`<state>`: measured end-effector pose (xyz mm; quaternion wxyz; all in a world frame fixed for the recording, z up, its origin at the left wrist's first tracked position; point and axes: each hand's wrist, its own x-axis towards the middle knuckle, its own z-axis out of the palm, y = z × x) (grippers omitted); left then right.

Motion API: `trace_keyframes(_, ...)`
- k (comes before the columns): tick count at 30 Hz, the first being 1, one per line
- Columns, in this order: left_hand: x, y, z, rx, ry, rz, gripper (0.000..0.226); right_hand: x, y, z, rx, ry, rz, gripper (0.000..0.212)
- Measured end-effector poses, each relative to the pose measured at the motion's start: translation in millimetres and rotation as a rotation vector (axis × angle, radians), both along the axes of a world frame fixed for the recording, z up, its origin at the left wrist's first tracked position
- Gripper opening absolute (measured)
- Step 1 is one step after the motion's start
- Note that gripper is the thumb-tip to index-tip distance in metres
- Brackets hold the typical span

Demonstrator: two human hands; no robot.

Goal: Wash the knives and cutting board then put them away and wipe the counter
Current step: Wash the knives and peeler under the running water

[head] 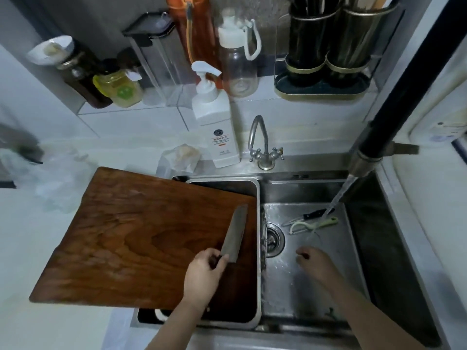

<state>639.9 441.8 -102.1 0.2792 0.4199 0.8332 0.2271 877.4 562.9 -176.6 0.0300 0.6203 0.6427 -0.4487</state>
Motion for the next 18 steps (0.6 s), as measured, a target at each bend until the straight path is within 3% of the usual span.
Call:
trace_keyframes(4,-1.0,16.1,-18.2,-0.058,0.128,-0.045,0.032,1.9,22.9,-13.8,0.056,-0.013,-0.002,0.033)
trace_keyframes(9,7.9,26.3,-33.5,-0.071,0.450,-0.181,0.025,11.0,56.4,-49.1,0.050,-0.186,0.128,0.034)
trace_keyframes(14,14.1,33.9,-43.0,-0.155,0.396,-0.208,0.034,15.4,83.8,-87.7,0.149,-0.269,0.184,0.035)
trace_keyframes(18,17.9,34.4,-50.0,-0.098,0.415,-0.181,0.041,12.2,92.5,-100.3,0.331,-0.377,0.303,0.041)
